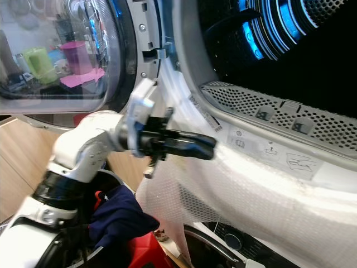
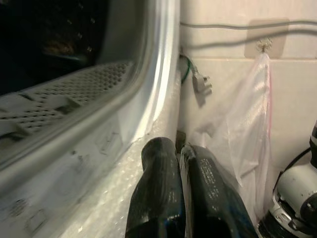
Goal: Clothes washing
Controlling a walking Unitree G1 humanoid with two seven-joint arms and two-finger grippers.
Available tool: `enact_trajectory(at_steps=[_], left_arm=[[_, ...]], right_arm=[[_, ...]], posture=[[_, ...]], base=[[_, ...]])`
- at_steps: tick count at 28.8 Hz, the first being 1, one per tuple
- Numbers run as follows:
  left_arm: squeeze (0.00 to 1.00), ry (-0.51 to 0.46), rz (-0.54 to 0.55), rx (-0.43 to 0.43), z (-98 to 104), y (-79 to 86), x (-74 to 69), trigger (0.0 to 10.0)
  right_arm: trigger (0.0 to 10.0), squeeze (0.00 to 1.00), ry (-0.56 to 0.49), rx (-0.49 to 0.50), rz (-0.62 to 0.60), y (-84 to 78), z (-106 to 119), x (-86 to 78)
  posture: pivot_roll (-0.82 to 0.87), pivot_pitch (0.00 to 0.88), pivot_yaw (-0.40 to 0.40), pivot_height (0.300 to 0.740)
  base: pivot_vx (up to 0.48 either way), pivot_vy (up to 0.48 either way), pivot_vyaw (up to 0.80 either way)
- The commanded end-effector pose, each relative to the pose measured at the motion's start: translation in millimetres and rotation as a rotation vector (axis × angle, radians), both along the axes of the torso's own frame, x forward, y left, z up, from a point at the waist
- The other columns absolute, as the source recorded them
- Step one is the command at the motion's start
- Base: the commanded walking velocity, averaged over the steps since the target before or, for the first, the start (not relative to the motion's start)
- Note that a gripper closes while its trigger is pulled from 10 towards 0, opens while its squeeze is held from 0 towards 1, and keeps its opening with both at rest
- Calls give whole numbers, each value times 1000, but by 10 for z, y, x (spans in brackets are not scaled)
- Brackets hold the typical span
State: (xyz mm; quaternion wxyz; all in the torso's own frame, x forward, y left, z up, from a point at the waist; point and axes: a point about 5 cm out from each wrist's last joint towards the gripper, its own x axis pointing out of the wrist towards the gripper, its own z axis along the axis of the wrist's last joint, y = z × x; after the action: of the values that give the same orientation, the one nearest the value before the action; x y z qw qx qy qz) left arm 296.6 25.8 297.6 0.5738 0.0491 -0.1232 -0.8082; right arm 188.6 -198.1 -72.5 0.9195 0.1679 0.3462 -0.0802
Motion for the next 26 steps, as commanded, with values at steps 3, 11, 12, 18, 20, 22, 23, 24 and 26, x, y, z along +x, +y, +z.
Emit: enact_trajectory(at_steps=[3,11,12,18,20,22,23,24,26], left_arm=[[0,-67,229,249,-434,201,195,10000],[1000,107,720,542,-1060,861,489,10000],[1000,97,674,577,-1087,972,434,10000],[1000,109,545,684,-1094,1515,183,10000],[1000,93,563,754,-1149,1590,179,10000],[1000,44,581,1011,-1377,1867,112,10000],[1000,44,581,1011,-1377,1867,112,10000],[1000,39,597,1043,-1427,1902,108,10000],[1000,10,634,1073,-1508,1920,116,10000]], right_arm=[[10000,0,5,15,-35,43,-24,-29],[10000,0,53,17,-38,59,-97,-165],[10000,0,53,16,-39,56,-98,-166],[10000,0,54,18,-47,46,-99,-171],[10000,0,55,18,-46,48,-100,-171],[10000,0,59,18,-38,62,-100,-161],[10000,0,59,18,-38,62,-100,-161],[10000,0,59,19,-38,62,-99,-157],[10000,0,57,20,-41,64,-96,-150]], posture=[[64,0,155,740],[85,0,157,740],[91,0,158,740],[116,0,146,740],[116,0,146,740],[124,0,141,740],[124,0,141,740],[123,0,141,740],[123,0,141,740]], base=[[0,0,0],[0,0,0],[0,0,0],[0,0,0],[0,0,0],[0,0,0],[0,0,0],[0,0,0],[0,0,0]])
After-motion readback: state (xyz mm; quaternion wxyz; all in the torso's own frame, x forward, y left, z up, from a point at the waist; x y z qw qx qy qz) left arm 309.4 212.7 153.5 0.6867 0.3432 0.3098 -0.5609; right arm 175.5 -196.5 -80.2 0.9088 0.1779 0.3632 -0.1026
